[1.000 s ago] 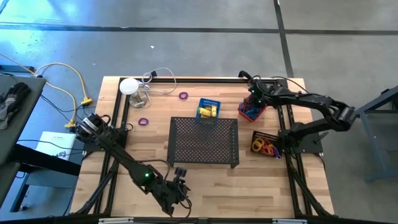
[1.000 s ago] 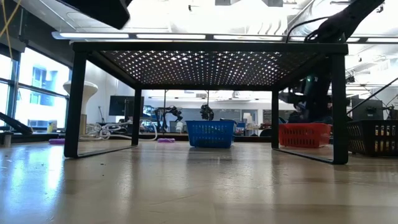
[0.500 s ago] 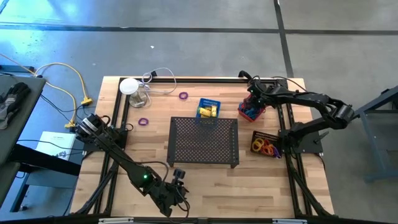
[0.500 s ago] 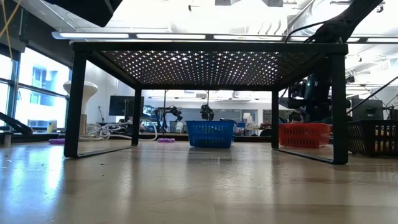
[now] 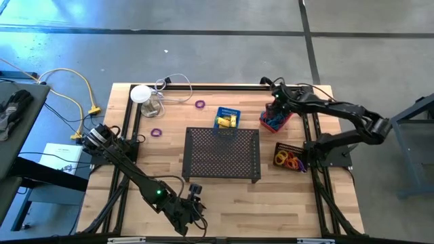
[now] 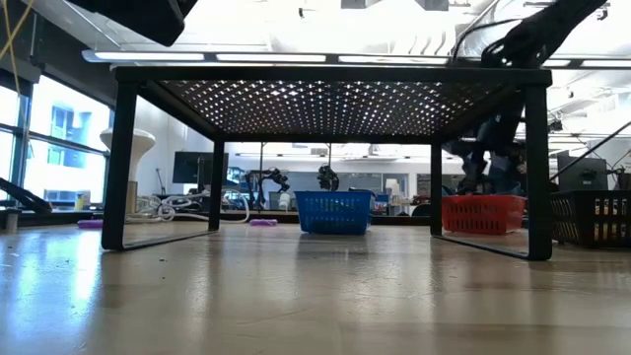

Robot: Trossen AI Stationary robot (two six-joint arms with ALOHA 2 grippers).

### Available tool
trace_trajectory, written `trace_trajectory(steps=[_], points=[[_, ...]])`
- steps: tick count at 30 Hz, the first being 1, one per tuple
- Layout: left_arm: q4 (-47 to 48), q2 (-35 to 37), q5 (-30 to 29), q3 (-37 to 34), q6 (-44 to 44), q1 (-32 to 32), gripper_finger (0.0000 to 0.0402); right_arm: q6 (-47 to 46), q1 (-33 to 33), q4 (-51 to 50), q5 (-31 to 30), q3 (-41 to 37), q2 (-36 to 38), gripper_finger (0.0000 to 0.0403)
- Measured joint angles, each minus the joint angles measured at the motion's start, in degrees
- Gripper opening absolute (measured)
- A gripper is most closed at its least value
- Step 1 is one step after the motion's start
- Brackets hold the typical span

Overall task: Pick & Place Office Desk Supplies
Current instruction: Put the purple spiral keychain into the black bin

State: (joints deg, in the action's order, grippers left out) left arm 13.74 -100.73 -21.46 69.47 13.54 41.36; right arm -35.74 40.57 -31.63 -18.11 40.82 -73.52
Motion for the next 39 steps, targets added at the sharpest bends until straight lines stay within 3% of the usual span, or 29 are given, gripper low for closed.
trace_trajectory(steps=[12, 19, 25, 30, 34, 39], points=[[-0.50, 0.00, 0.01, -0.02, 0.33, 0.00, 0.0122, 0.54, -4.48, -1.71, -1.94, 0.13, 6.39, 0.0156], [-0.57, 0.00, 0.17, -0.02, 1.76, 0.48, 0.0122, 2.55, -12.35, -0.93, -14.28, 0.11, 9.48, 0.0154], [-0.49, 0.00, 0.30, -0.01, 3.04, 0.44, 0.0122, 3.29, -23.59, 1.07, -26.79, 0.11, 13.68, 0.0154], [2.17, 0.83, 0.34, -0.02, 7.26, 0.74, 0.0122, 1.41, -36.13, 1.05, -30.64, 0.08, 16.54, 0.0154], [8.06, 5.59, 0.32, 0.17, 14.29, 0.99, 0.0122, -1.23, -48.27, 0.98, -33.47, -0.52, 16.79, 0.0154], [17.33, 13.33, 0.22, 0.17, 22.06, 2.11, 0.0122, -4.48, -64.23, 5.73, -46.99, -0.52, 16.51, 0.0154]])
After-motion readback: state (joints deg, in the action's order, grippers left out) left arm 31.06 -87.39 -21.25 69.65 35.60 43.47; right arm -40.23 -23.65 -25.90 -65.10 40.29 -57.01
